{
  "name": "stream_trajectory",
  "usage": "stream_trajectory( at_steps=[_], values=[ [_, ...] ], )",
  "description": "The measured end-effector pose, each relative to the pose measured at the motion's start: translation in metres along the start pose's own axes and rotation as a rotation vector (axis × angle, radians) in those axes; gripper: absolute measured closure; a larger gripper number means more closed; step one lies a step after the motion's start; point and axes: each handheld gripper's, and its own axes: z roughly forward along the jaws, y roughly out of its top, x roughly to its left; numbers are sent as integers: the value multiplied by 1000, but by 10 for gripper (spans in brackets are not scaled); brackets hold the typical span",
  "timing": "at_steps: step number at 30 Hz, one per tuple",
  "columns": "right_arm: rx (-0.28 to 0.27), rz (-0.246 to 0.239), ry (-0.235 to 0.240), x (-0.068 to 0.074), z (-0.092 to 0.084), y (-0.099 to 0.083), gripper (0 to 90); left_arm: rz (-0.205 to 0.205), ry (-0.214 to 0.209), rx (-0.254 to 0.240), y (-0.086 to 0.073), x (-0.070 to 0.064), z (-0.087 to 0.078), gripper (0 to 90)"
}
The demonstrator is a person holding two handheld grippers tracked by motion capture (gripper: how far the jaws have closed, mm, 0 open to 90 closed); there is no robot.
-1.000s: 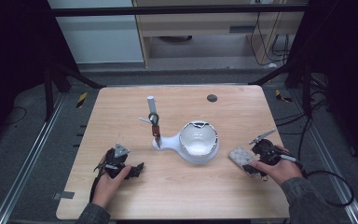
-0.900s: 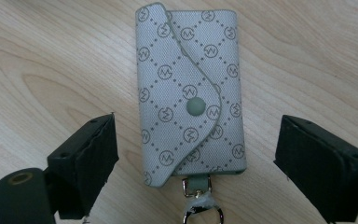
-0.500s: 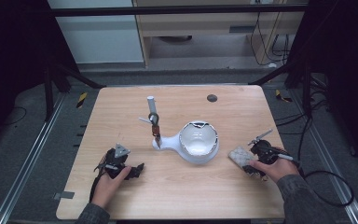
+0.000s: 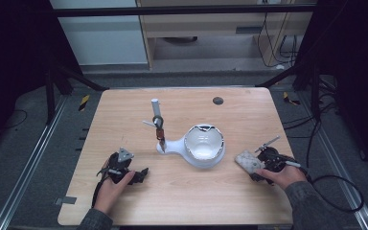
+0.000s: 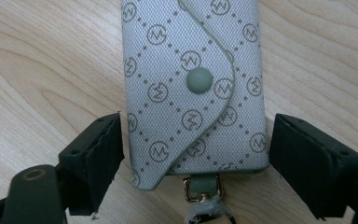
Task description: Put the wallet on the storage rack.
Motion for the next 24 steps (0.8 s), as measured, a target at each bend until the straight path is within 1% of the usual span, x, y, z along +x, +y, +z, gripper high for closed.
stream_trajectory(
  at_steps=[4, 7, 13, 17, 20, 21, 22, 23, 24],
  values=[
    [-1, -14, -7, 0, 0, -1, 221, 1, -1, 0, 0, 0, 0, 22],
    [-4, -18, 0, -1, 1, -1, 247, 2, -2, 0, 0, 0, 0, 22],
    [-1, -22, -4, 0, 2, -1, 258, 4, -4, 0, 0, 0, 0, 22],
    [-2, -32, -9, 1, 1, -1, 286, 5, -6, 1, 0, 0, 0, 22],
    [1, -49, -22, 2, -3, 0, 308, 5, -6, 0, 0, 0, 0, 22],
    [1, -64, -33, 3, -4, 0, 311, 6, -6, 1, 0, 0, 0, 22],
    [2, -61, -37, 4, -5, 0, 312, 5, -6, 1, 0, 0, 0, 22],
    [-6, -79, -42, 4, -7, 0, 313, 5, -6, 1, 0, 0, 0, 22],
    [-12, -77, -41, 6, -10, 0, 314, 5, -6, 1, 0, 0, 0, 22]
  ],
)
